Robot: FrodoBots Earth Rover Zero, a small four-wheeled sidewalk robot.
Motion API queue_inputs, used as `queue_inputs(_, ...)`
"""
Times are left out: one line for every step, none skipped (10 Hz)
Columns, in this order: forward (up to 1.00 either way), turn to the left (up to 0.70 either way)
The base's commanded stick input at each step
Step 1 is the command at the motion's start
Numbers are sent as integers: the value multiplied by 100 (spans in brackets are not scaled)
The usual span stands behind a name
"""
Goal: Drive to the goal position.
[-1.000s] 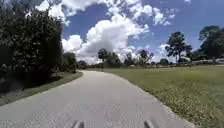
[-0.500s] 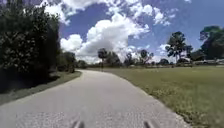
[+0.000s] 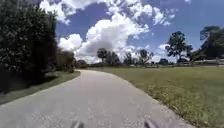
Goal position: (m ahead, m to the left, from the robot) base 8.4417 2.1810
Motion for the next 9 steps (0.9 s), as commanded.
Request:
queue_inputs(50,0)
queue_inputs(50,0)
queue_inputs(50,0)
queue_inputs(50,0)
queue_inputs(50,0)
queue_inputs(50,0)
queue_inputs(50,0)
queue_inputs(50,9)
queue_inputs(50,21)
